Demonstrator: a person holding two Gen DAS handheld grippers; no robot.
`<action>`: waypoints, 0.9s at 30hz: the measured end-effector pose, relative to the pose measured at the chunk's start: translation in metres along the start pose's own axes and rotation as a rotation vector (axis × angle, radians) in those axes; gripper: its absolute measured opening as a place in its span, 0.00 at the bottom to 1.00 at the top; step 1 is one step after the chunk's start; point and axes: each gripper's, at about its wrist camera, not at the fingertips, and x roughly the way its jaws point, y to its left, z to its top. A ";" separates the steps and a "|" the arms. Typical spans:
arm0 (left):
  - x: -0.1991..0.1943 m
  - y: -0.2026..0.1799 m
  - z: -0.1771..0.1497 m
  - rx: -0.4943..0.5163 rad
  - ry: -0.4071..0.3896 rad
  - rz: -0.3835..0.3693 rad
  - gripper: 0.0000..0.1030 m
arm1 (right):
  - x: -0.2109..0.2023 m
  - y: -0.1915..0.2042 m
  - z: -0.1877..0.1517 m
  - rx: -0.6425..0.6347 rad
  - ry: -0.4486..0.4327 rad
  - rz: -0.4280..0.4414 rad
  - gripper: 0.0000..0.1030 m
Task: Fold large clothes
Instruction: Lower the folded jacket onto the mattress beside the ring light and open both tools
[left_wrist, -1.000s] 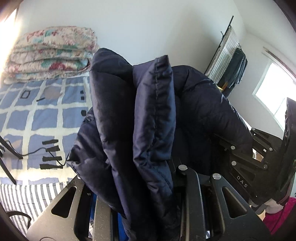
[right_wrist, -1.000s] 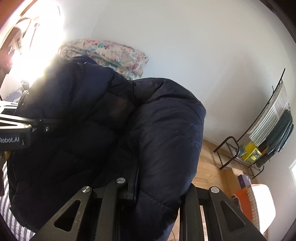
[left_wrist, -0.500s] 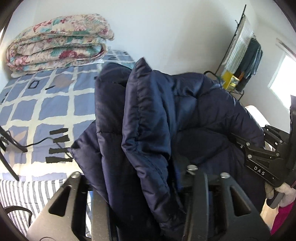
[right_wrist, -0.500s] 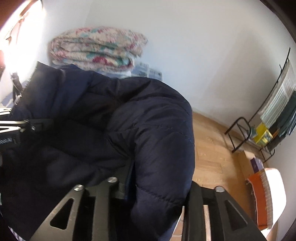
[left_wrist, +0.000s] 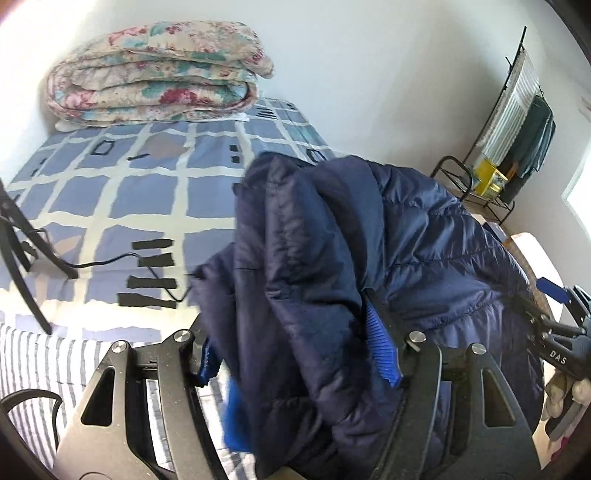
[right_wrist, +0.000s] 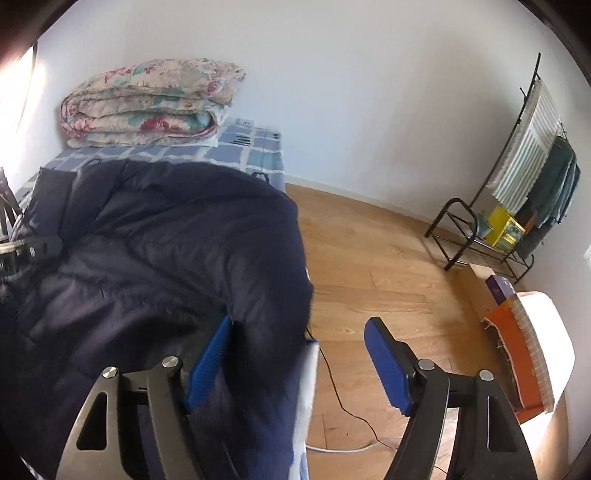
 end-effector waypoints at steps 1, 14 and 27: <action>-0.003 0.002 0.000 -0.006 -0.004 0.005 0.67 | 0.000 -0.001 -0.004 -0.003 0.008 -0.013 0.73; -0.083 0.014 -0.041 0.093 -0.048 0.065 0.67 | -0.054 -0.013 -0.040 0.126 0.045 -0.108 0.62; -0.307 -0.029 -0.098 0.197 -0.171 0.025 0.67 | -0.267 0.025 -0.056 0.149 -0.109 -0.034 0.64</action>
